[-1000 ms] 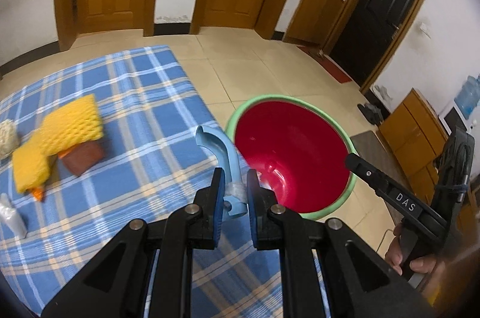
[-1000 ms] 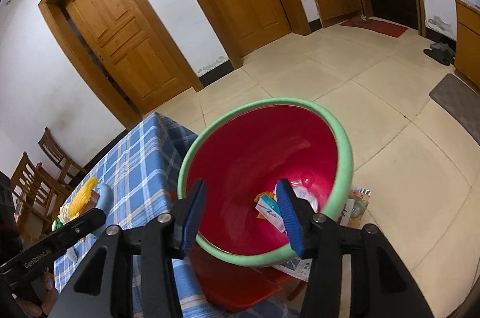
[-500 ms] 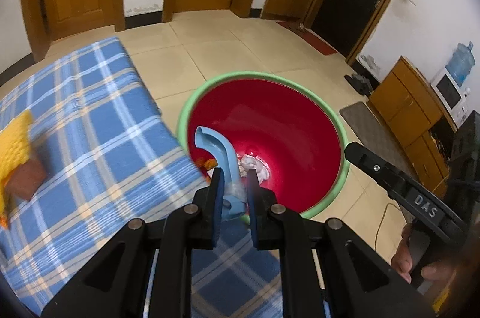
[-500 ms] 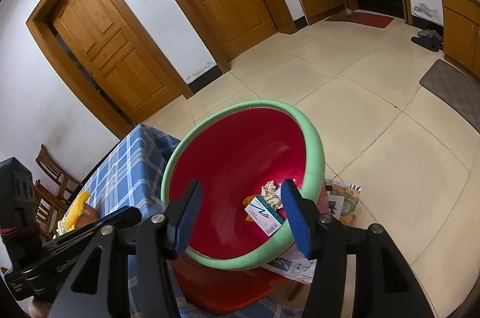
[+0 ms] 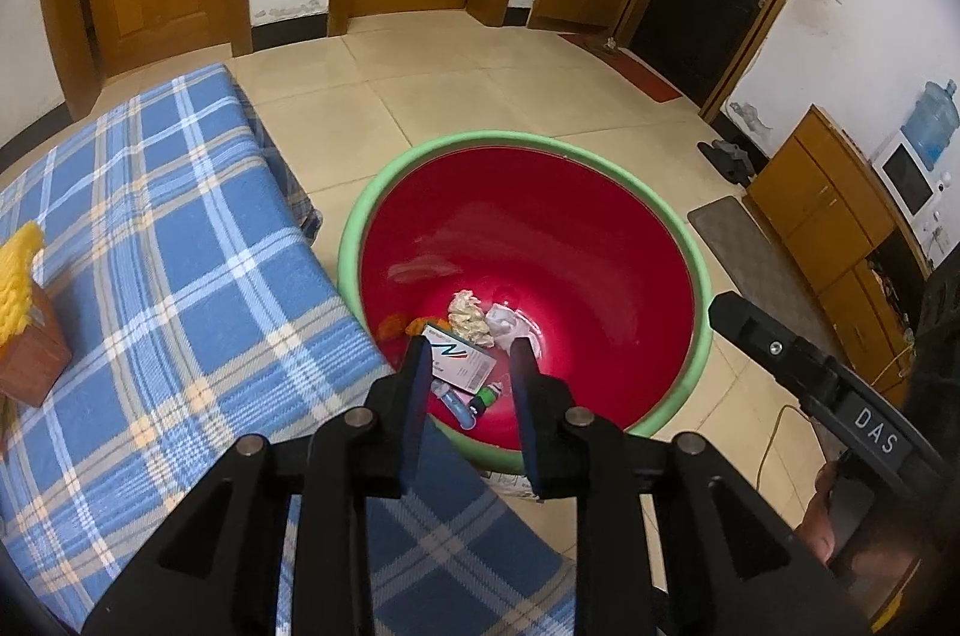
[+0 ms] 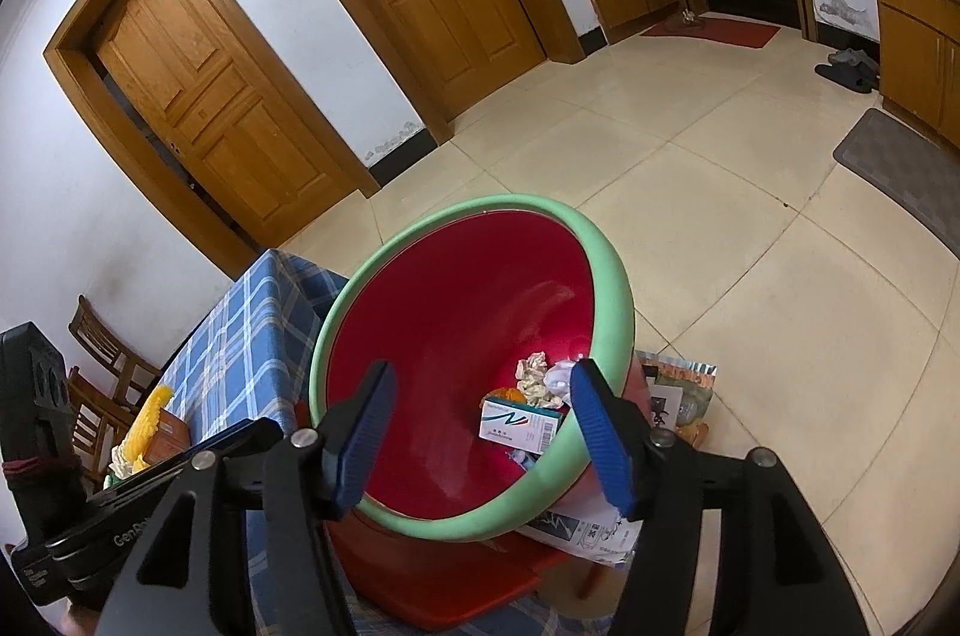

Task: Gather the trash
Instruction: 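Open the right tool to drop the toy while the left tool drops the hook, then move the left tool back over the table to the white plastic bag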

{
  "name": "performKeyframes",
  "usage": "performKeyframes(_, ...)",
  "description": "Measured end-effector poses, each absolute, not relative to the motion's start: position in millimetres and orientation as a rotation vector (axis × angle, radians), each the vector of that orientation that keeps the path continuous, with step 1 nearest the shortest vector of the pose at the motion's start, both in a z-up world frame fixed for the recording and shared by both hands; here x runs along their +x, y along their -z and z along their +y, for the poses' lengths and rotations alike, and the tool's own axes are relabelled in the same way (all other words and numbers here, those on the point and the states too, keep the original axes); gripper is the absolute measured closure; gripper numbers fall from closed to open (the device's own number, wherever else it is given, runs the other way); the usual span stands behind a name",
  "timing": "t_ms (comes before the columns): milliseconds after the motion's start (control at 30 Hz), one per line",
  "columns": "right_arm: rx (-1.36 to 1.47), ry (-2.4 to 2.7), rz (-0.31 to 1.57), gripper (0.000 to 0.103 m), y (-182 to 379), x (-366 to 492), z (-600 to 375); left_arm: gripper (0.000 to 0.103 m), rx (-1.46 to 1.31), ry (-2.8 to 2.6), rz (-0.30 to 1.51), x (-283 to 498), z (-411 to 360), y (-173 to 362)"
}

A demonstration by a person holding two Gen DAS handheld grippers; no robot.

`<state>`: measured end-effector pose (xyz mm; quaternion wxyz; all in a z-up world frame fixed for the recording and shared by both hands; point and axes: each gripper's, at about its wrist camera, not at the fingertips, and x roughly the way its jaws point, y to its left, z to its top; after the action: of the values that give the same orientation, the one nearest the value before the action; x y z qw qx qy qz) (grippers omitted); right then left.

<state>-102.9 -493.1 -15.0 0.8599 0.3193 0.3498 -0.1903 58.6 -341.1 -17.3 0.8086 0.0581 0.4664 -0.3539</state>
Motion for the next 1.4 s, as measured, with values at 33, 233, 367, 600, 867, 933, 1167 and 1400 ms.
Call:
performKeyframes(33, 0.668, 0.4, 0.735, 0.037, 15, -103, -493, 0.077, 0.119, 0.755, 0.999, 59, -339, 17)
performKeyframes(233, 0.653, 0.389, 0.751, 0.032, 15, -99, -486, 0.077, 0.095, 0.735, 0.999, 58, -323, 14)
performKeyframes(367, 0.638, 0.381, 0.756, 0.026, 11, -99, -480, 0.077, 0.08, 0.717, 0.99, 55, -313, 8)
performKeyframes(600, 0.609, 0.367, 0.761, 0.023, 4, -96, -469, 0.077, 0.043, 0.677, 0.977, 54, -291, 0)
performKeyframes(867, 0.576, 0.34, 0.752, 0.021, -10, -95, -455, 0.076, -0.001, 0.616, 0.966, 54, -261, -6)
performKeyframes(933, 0.568, 0.334, 0.752, 0.021, -12, -94, -450, 0.076, -0.015, 0.6, 0.961, 54, -251, -8)
performKeyframes(1167, 0.539, 0.315, 0.752, 0.018, -22, -90, -434, 0.076, -0.054, 0.554, 0.948, 56, -224, -13)
performKeyframes(1400, 0.51, 0.299, 0.757, 0.014, -27, -85, -418, 0.076, -0.095, 0.51, 0.939, 57, -196, -13)
